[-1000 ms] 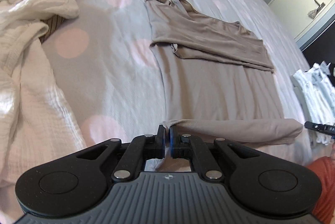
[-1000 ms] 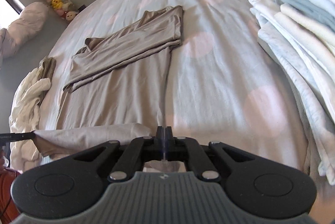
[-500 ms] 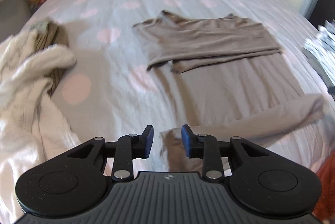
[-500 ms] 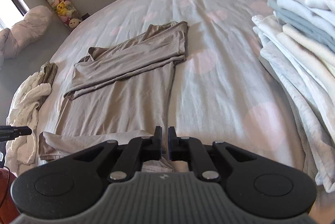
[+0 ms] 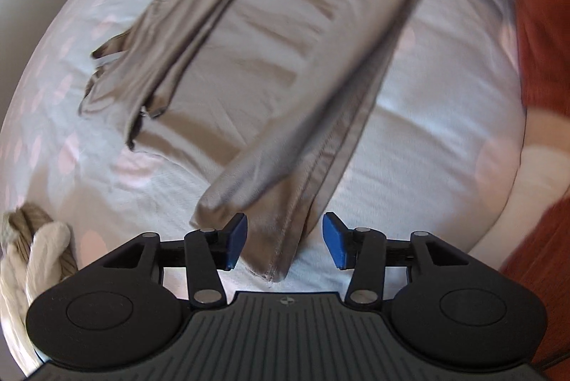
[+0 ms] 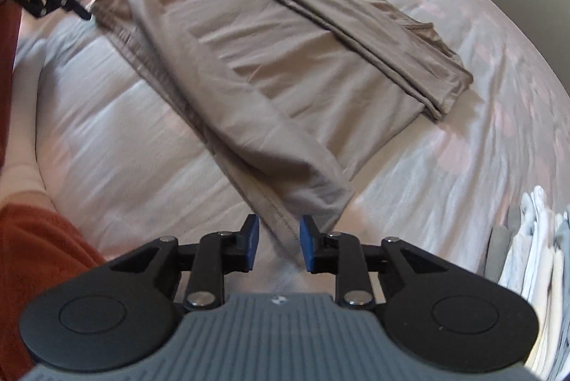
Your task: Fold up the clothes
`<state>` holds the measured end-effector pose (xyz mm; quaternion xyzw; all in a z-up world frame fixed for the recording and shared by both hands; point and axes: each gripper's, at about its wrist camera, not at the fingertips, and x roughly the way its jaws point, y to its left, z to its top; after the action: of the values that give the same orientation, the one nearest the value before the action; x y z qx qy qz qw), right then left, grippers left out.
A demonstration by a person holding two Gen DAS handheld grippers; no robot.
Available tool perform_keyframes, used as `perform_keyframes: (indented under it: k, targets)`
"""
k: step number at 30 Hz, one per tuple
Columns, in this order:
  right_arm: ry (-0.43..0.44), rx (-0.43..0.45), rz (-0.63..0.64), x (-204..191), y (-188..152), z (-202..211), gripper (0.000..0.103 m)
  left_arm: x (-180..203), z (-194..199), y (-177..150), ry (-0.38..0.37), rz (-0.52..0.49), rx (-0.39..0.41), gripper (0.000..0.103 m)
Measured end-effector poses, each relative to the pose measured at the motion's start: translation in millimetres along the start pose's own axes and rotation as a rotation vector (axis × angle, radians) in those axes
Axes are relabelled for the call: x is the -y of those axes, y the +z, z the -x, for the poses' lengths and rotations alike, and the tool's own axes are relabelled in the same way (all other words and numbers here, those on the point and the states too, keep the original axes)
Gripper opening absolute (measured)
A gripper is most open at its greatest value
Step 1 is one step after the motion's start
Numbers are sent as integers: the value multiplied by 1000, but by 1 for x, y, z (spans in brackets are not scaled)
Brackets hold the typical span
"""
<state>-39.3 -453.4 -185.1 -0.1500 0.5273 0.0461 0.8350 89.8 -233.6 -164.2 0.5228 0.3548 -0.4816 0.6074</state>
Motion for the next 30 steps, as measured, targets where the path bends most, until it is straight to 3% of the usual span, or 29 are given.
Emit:
perform_keyframes:
  k: [4, 9, 12, 18, 22, 25, 27, 29, 30]
  targets:
    - [-18, -29, 85, -4, 2, -16, 41, 0, -16, -4, -29, -49, -32, 47]
    - [2, -86, 114, -1, 0, -34, 48, -14, -32, -17, -45, 11, -72, 47]
    - [7, -102, 124, -1, -2, -41, 51, -23, -36, -27, -77, 65, -49, 48]
    - [28, -114, 86, 8, -2, -47, 52, -24, -39, -33, -88, 54, -18, 50]
    - [44, -118, 52, 16, -3, -49, 51, -32, -41, -36, -121, 97, -7, 50]
    - [31, -120, 62, 15, -3, -48, 43, -30, -38, -35, -103, 89, -8, 40]
    - [12, -116, 79, 12, -3, -45, 21, -29, -34, -33, -80, 91, -19, 17]
    - [-34, -118, 92, 12, -4, -42, 5, -31, -29, -31, -58, 116, -35, 8]
    - [-33, -110, 83, 13, -5, -38, 5, -33, -25, -31, -57, 130, -32, 7]
